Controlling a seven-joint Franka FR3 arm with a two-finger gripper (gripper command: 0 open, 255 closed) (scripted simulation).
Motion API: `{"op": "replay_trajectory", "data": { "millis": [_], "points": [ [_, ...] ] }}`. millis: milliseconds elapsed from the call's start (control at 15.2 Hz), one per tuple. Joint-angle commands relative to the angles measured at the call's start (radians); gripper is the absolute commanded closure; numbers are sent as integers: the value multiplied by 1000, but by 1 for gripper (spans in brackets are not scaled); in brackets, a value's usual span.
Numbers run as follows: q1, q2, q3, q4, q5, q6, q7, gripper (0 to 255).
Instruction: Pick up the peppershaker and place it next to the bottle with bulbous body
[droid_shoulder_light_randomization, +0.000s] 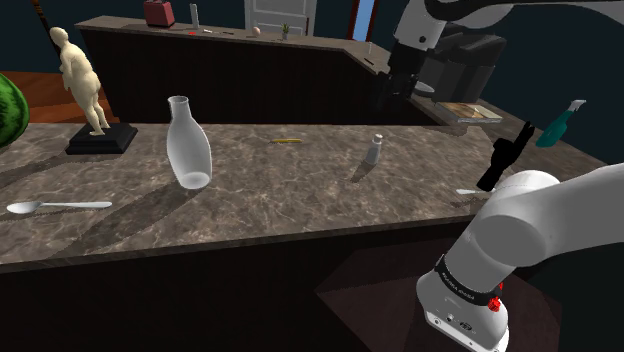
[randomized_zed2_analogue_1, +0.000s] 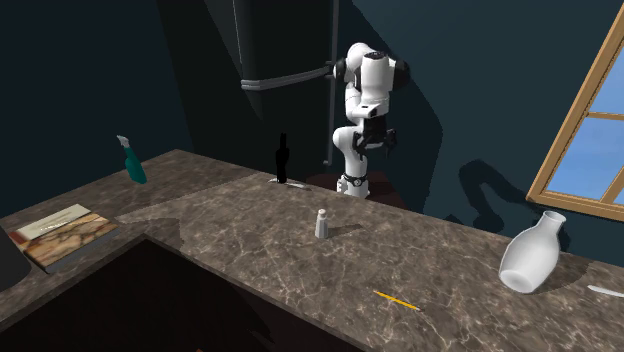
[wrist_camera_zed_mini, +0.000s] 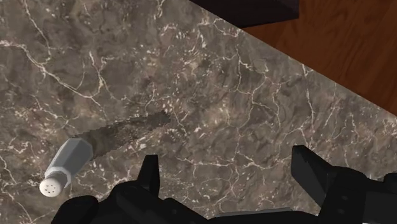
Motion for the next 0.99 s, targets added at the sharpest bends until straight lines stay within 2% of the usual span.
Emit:
{"op": "replay_trajectory", "data": {
  "millis": [0, 528, 924],
  "points": [
    [-15, 36, -31, -9, -19, 49, -32, 0],
    [-62, 221, -161, -13, -64, 250, -162, 0],
    [-78, 402, -260, 37, -48, 389, -273, 0]
  ]
}}
